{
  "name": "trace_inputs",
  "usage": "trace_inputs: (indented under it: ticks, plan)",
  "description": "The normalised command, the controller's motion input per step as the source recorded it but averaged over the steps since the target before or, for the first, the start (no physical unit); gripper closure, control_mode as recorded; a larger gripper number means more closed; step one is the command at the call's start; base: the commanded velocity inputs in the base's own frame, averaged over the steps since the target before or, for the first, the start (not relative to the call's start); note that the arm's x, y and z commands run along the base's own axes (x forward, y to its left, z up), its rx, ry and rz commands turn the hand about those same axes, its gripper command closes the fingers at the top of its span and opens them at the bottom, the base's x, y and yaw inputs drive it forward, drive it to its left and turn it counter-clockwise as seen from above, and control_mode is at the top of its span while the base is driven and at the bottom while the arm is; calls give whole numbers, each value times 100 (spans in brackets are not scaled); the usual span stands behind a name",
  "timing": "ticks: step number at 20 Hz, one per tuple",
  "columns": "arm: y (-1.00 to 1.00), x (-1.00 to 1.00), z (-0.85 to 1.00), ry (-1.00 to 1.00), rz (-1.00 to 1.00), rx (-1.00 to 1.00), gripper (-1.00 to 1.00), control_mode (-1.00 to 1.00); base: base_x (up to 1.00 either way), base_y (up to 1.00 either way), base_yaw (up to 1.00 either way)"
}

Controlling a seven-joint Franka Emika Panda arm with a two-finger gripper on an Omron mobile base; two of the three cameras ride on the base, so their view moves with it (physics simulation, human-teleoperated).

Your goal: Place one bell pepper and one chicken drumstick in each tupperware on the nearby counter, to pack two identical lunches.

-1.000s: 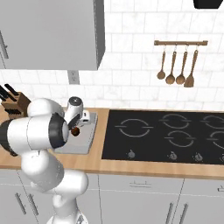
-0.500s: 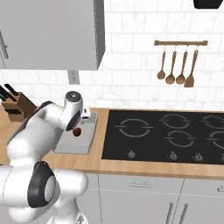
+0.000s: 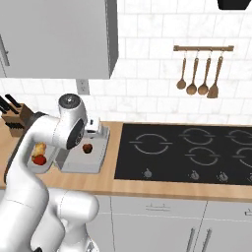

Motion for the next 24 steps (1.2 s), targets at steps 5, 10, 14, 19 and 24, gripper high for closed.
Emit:
trace_inputs:
  ticks: [5,10,14,19,24]
  plan:
    - [-21,-100,76,-3,-12,0,-100,-100,0,0,0]
    - [0,-60,30,-7,-6,0,-100,100,-40,1,-2]
    - [0,0,0,0,0,0,-100,100,-100,0,-1]
    - [0,0,0,0,0,0,-100,100,-100,51,0]
    - [0,0,0,0,0,0,-100,100,-74,100,0]
